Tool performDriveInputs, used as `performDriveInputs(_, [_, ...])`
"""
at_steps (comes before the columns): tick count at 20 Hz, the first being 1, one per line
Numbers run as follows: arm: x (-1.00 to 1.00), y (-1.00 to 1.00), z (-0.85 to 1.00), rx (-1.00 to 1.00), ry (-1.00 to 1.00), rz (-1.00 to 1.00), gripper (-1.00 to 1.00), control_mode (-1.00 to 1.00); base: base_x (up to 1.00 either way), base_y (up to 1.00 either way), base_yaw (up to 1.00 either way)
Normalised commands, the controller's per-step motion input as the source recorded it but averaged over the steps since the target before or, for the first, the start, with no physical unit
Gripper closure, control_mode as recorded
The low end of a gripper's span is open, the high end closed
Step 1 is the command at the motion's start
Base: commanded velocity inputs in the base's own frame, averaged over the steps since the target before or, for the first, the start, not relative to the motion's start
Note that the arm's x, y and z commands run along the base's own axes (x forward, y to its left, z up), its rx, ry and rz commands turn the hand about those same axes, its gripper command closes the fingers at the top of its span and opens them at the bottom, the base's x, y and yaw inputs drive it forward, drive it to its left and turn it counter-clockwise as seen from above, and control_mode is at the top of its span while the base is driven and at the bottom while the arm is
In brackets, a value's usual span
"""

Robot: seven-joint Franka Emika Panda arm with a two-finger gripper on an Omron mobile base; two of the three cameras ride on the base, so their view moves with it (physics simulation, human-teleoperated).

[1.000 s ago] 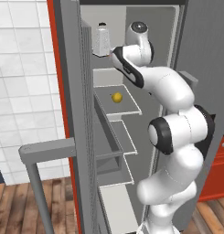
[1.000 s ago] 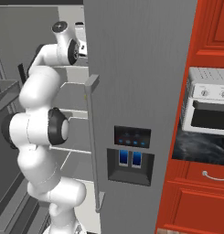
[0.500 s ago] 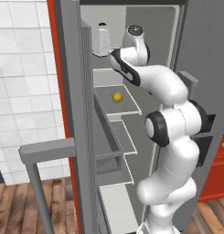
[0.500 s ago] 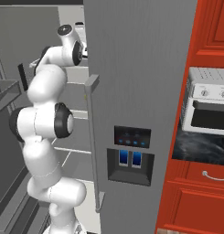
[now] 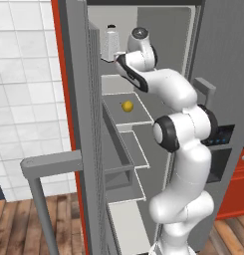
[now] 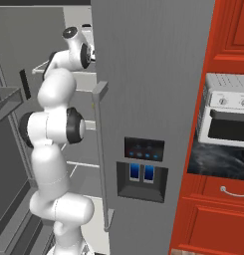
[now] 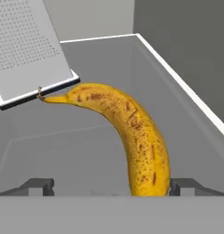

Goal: Pick the pear and banana from the fridge and place them on the plate next to the blender to make a fruit smoothie.

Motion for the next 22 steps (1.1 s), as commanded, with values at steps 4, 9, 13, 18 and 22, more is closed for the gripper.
performDriveInputs(4, [0.48,0.00,-0.06,0.01,0.00,-0.02,-1.00,-1.00,0.00,0.00,0.00])
performDriveInputs(9, [0.44,-0.27,-0.34,0.05,0.00,0.00,-1.00,-1.00,0.00,0.00,0.00])
performDriveInputs(13, [0.20,-0.52,-0.49,0.06,0.00,0.00,1.00,-1.00,0.00,0.00,0.00])
performDriveInputs(18, [0.03,-0.14,-0.12,0.00,-0.03,0.01,1.00,-1.00,0.00,0.00,0.00])
performDriveInputs(22, [-0.21,0.00,-0.01,0.00,0.00,0.00,1.00,-1.00,0.00,0.00,0.00])
